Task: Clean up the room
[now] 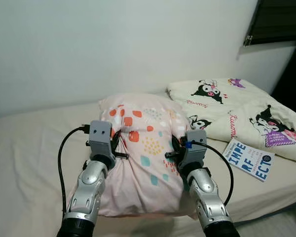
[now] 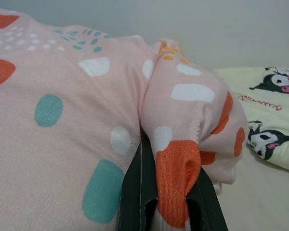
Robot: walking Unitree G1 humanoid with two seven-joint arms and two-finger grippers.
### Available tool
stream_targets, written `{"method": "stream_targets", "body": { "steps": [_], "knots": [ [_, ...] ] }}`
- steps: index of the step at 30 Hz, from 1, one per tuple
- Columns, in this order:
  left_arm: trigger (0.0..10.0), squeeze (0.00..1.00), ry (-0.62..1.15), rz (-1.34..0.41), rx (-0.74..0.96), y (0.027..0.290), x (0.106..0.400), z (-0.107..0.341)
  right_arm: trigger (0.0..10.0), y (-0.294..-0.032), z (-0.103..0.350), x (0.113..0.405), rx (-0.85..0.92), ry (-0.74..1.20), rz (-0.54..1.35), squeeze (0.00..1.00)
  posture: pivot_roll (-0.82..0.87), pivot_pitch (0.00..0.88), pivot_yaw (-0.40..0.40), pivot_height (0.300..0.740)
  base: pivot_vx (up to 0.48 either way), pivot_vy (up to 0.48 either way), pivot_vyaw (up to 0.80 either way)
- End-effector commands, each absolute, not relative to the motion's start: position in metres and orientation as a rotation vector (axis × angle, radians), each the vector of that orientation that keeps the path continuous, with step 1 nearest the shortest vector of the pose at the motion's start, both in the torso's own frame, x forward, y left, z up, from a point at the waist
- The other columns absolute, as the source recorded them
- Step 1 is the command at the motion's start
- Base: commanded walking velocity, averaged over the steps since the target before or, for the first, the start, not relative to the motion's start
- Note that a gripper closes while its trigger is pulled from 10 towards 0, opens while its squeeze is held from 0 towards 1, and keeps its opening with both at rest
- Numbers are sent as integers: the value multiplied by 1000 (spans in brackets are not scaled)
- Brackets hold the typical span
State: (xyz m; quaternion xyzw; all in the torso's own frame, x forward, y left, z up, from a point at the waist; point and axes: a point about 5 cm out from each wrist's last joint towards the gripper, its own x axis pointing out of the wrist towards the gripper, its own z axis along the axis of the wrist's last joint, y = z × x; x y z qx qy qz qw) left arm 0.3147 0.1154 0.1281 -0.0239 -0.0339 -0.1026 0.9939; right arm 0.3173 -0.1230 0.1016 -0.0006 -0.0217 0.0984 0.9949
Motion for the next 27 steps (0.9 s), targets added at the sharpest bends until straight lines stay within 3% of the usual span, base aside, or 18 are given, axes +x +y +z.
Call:
{"method": "stream_targets", "body": {
  "steps": [1,3,14,27],
  "knots": [
    [10000,0,-113,-256,-36,105,314,136,10000,-110,110,319,-3,-93,253,0,53,0,-27,740,0,0,0],
    [10000,0,-110,-255,-23,106,314,136,10000,-110,110,319,-22,-91,253,0,53,0,-27,740,0,0,0],
    [10000,0,-78,-222,-21,108,315,133,10000,-109,107,318,-35,-78,246,0,53,0,-19,740,0,-468,800],
    [10000,0,-52,-210,-27,111,318,131,10000,-116,104,319,13,-59,210,0,53,0,-15,740,0,0,0]
  ]
}}
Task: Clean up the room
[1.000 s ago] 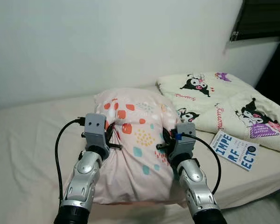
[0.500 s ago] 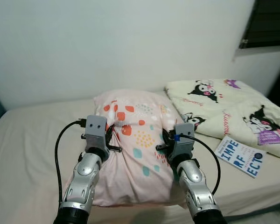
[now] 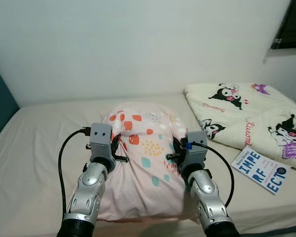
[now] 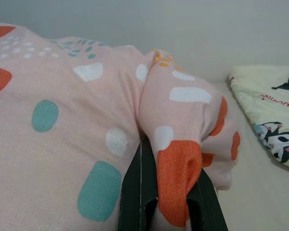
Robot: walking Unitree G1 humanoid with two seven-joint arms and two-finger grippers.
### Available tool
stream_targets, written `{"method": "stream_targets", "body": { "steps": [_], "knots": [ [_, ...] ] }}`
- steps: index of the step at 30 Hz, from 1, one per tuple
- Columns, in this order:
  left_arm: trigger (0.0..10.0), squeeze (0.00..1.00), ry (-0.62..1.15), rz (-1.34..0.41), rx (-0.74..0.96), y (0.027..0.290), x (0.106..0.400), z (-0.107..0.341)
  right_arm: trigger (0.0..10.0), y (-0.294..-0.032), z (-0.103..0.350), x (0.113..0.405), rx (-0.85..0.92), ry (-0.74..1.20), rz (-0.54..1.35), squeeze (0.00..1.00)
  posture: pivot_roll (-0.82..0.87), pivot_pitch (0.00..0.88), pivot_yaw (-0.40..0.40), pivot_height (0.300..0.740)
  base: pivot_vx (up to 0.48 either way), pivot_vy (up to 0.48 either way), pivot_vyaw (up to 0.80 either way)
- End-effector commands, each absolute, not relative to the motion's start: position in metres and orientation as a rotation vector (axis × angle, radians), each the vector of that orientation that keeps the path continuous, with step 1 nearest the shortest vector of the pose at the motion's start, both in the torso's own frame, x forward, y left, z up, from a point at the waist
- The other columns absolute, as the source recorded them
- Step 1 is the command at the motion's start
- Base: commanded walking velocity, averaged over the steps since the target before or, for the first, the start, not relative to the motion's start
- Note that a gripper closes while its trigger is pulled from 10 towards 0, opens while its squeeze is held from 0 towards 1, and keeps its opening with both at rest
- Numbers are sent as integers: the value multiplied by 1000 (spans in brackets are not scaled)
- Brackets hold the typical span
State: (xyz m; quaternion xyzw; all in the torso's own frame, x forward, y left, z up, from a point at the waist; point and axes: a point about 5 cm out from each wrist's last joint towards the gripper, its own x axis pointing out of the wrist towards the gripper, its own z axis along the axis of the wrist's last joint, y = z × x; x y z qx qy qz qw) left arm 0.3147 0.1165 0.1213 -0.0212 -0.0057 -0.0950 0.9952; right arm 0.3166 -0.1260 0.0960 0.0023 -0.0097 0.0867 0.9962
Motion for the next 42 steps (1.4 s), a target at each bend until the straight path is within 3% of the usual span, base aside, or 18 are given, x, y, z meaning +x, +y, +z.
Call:
{"method": "stream_targets", "body": {
  "steps": [1,14,32,42],
  "knots": [
    [10000,0,-53,-212,-23,111,318,132,10000,-116,104,319,14,-59,210,0,53,0,-15,740,0,0,0],
    [10000,0,-60,-224,-27,111,319,133,10000,-114,102,318,5,-54,222,0,53,0,-14,740,0,99,0],
    [10000,0,-57,-229,-32,111,318,133,10000,-112,102,317,-44,-57,245,0,54,0,-12,740,0,416,0],
    [10000,0,-58,-226,-34,112,318,133,10000,-111,102,318,7,-55,236,0,56,0,-14,740,0,438,381]
  ]
}}
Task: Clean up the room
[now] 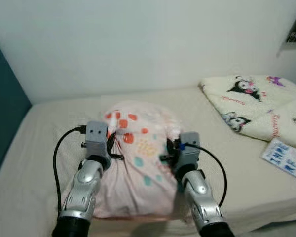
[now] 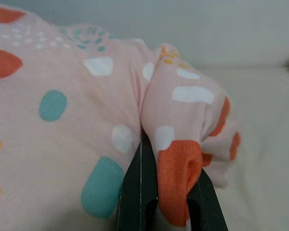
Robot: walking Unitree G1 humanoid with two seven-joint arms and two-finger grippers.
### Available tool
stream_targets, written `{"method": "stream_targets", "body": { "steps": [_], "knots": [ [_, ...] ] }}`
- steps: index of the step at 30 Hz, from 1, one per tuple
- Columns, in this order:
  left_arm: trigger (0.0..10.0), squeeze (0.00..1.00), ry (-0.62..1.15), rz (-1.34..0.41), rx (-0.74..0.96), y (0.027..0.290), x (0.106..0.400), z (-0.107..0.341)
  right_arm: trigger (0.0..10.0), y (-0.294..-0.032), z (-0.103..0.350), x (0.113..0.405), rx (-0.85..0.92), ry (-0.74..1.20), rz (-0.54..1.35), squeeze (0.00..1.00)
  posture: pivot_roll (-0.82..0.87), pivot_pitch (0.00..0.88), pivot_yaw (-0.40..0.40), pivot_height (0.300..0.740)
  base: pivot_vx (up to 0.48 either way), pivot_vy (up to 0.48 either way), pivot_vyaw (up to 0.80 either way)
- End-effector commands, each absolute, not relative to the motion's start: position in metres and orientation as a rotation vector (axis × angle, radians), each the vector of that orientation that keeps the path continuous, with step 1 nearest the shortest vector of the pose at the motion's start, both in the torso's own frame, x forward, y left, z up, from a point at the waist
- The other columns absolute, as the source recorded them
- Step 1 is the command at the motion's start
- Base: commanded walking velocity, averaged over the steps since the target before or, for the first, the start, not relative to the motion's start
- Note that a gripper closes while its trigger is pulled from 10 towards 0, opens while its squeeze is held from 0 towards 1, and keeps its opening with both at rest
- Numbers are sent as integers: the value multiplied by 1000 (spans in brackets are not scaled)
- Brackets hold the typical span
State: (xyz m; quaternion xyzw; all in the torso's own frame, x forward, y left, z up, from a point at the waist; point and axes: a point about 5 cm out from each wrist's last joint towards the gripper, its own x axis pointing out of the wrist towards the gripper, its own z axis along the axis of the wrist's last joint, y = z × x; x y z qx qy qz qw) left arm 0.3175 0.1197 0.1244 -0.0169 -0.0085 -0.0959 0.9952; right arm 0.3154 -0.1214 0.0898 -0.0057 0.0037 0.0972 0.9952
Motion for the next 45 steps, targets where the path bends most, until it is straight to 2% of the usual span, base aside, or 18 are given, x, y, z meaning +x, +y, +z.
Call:
{"method": "stream_targets", "body": {
  "steps": [1,14,19,35,45],
  "knots": [
    [10000,0,-58,-226,-34,112,318,133,10000,-111,102,318,2,-55,237,0,57,0,-17,740,0,439,0],
    [10000,0,-60,-229,-37,111,318,133,10000,-112,102,318,1,-54,232,0,57,0,-16,740,0,438,0],
    [10000,0,-55,-247,-20,108,318,134,10000,-113,102,318,4,-54,230,0,57,0,-13,740,0,0,0],
    [10000,0,-63,-282,15,98,316,135,10000,-115,99,316,23,-48,207,0,60,0,0,740,0,-476,0],
    [10000,0,-33,-270,-6,100,317,131,10000,-116,98,317,27,-44,202,0,58,0,3,740,0,0,0]
  ]
}}
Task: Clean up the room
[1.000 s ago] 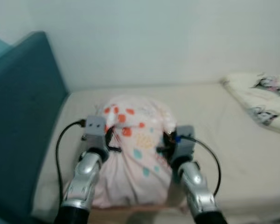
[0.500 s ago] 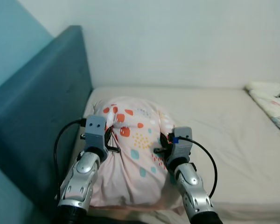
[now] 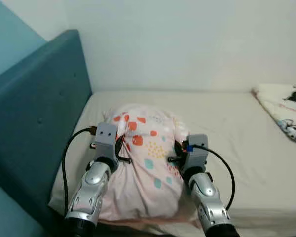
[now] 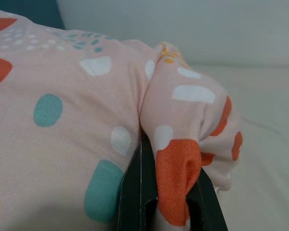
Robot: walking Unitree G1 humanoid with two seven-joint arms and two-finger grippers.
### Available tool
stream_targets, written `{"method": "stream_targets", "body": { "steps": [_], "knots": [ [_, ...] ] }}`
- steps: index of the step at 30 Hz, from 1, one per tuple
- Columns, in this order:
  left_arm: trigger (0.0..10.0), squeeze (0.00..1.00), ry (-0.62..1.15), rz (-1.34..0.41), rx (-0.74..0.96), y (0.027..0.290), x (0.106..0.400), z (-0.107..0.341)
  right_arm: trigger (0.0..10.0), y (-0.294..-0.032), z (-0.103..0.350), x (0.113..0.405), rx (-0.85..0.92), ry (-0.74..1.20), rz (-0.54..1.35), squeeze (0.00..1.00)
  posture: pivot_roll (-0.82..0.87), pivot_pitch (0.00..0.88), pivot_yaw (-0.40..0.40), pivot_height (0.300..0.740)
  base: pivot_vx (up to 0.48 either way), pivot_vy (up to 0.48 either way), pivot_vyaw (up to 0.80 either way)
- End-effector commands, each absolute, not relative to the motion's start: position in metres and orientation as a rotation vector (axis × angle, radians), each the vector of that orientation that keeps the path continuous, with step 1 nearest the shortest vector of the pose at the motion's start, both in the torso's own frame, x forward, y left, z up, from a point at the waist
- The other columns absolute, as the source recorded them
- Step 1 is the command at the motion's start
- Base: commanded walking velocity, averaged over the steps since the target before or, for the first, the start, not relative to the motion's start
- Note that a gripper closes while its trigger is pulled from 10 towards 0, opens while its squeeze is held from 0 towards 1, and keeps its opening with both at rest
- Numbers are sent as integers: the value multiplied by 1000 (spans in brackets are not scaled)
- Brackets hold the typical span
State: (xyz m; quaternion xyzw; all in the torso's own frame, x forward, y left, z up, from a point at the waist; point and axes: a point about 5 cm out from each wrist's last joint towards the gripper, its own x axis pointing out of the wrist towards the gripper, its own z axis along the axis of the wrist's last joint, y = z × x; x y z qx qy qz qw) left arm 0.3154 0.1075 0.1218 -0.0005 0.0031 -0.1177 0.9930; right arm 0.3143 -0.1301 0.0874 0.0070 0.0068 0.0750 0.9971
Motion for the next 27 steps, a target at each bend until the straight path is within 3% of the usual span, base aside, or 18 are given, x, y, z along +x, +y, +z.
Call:
{"method": "stream_targets", "body": {
  "steps": [1,21,27],
  "knots": [
    [10000,0,-30,-267,-9,100,317,131,10000,-116,98,317,26,-43,201,0,58,0,3,740,0,0,0],
    [10000,0,-35,-211,-9,108,320,133,10000,-111,96,318,-19,-30,244,0,64,0,0,740,0,0,0],
    [10000,0,-44,-175,-31,114,322,135,10000,-106,95,317,-33,-29,276,0,63,0,-1,740,231,0,800]
  ]
}}
